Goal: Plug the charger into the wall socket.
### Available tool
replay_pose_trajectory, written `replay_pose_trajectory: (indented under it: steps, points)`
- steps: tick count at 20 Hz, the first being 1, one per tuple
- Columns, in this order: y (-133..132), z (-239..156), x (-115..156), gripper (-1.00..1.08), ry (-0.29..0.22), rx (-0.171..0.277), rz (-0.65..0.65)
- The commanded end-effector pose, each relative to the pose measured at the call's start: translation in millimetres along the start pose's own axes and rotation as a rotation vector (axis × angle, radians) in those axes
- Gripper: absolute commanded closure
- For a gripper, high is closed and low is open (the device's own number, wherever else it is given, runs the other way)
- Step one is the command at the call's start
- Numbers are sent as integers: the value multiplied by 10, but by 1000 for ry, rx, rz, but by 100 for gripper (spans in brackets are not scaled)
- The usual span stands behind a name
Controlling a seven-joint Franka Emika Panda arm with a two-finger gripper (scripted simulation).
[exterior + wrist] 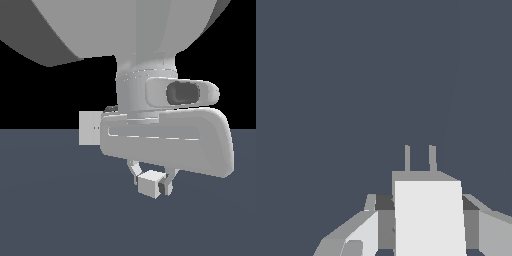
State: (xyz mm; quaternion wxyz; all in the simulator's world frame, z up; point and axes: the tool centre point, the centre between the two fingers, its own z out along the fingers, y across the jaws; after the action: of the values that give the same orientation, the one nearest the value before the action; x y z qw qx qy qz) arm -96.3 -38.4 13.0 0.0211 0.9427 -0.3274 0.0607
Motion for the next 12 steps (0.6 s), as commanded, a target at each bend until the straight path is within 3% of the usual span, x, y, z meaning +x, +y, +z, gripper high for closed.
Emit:
replay_pose_trajectory:
  steps: [1, 12]
  points:
    - [-43, -24, 22, 108, 1, 3, -19]
    - [-612, -325, 207, 108, 4, 34, -271]
